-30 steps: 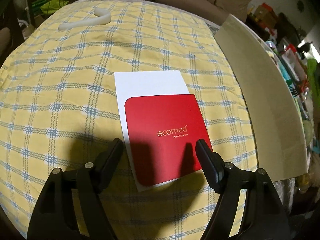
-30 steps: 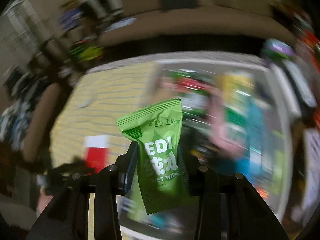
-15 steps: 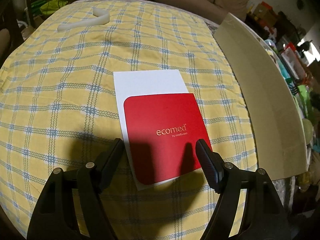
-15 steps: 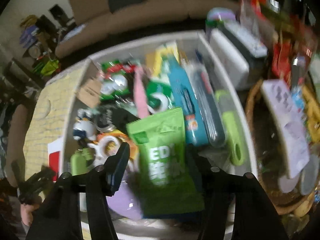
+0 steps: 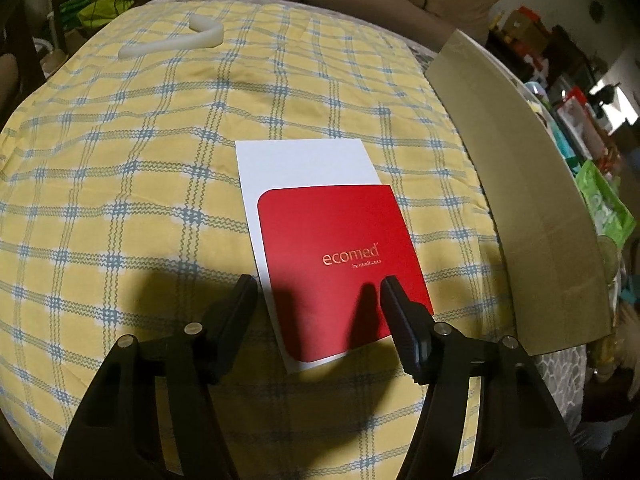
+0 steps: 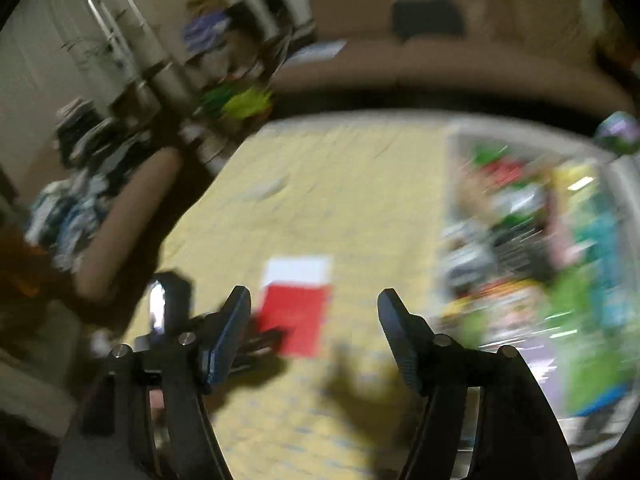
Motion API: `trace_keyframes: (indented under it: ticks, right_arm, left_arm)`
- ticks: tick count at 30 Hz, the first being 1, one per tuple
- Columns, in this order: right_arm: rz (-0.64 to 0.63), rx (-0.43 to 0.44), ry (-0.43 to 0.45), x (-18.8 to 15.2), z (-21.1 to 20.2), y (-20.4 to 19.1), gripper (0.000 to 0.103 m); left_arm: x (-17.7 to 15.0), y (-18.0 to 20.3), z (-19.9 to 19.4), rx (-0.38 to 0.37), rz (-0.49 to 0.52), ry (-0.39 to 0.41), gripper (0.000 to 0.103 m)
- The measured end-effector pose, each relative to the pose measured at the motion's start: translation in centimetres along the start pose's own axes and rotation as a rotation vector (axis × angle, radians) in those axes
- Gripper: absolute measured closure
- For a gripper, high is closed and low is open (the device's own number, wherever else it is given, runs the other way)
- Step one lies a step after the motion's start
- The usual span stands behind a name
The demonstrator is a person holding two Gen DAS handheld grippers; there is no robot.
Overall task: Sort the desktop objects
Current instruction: 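Grasp the red ecomed card with the right gripper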
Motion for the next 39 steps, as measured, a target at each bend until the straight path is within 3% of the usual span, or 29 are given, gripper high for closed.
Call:
trace_keyframes:
  ticks: [3, 6, 11, 14, 16, 20, 25, 30, 31, 35, 37, 39]
  right_arm:
    - [0.115, 0.063, -0.113, -1.1, 6.5, 0.8, 0.063]
    - [0.186, 0.015, -0.17, -2.2, 12.0, 2.0, 0.064]
    - [0.222, -0.051, -0.174, -2.2, 15.8, 2.9, 0.064]
    - [0.224, -0.018, -0.164, -1.9, 16.3, 3.2, 0.064]
    - [0.214, -0.001, -0.188, -1.8, 16.7, 3.0, 0.063]
    - [0.246, 0.075, -0.202, -1.9, 16.3, 3.0, 0.053]
    - [0.335, 0.229, -0.201, -2.5, 15.0, 3.6, 0.058]
    - [0.298, 0.235, -0.242, -3.2, 15.5, 2.6, 0.059]
    - [0.295, 0.245, -0.258, -3.4, 16.0, 2.3, 0.061]
    - [0.253, 0.231, -0.249, -3.6, 16.1, 1.5, 0.089]
    - [0.244, 0.248, -0.23, -3.4, 15.5, 1.5, 0.094]
    - [0.243, 0.261, -0.214, -3.1, 14.8, 1.3, 0.096]
  left_arm:
    - [-0.1, 0.1, 0.0, -0.003, 0.005, -0.002, 0.043]
    - [-0.2, 0.0, -0.1, -0.01, 0.007, -0.002, 0.043]
    - [-0.2, 0.1, 0.0, -0.021, 0.013, -0.007, 0.043]
    - [-0.2, 0.3, 0.2, -0.047, 0.022, -0.017, 0.043]
    - [-0.2, 0.5, 0.2, -0.059, 0.018, -0.018, 0.038]
    - [-0.3, 0.6, 0.2, -0.047, 0.023, -0.018, 0.035]
    - [-0.3, -0.1, 0.1, -0.089, -0.005, -0.014, 0.035]
    - [-0.3, -0.4, 0.0, -0.12, -0.027, -0.011, 0.035]
    - [-0.4, -0.4, 0.0, -0.12, -0.025, -0.011, 0.035]
    - [-0.2, -0.9, -0.2, -0.152, -0.058, -0.011, 0.034]
    - [0.1, -1.6, -0.8, -0.176, -0.092, 0.003, 0.033]
    - [0.4, -2.4, -1.8, -0.129, -0.1, 0.034, 0.031]
Point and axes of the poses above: each gripper's, at about its wrist camera, not at the fingertips, and z roughly the way its jaws point, y to its right, x to its top, the point moved 2 cm from there along z, roughly the way its jaws point, and after that the axes turned 1 degree about y, right-handed, at the moved point
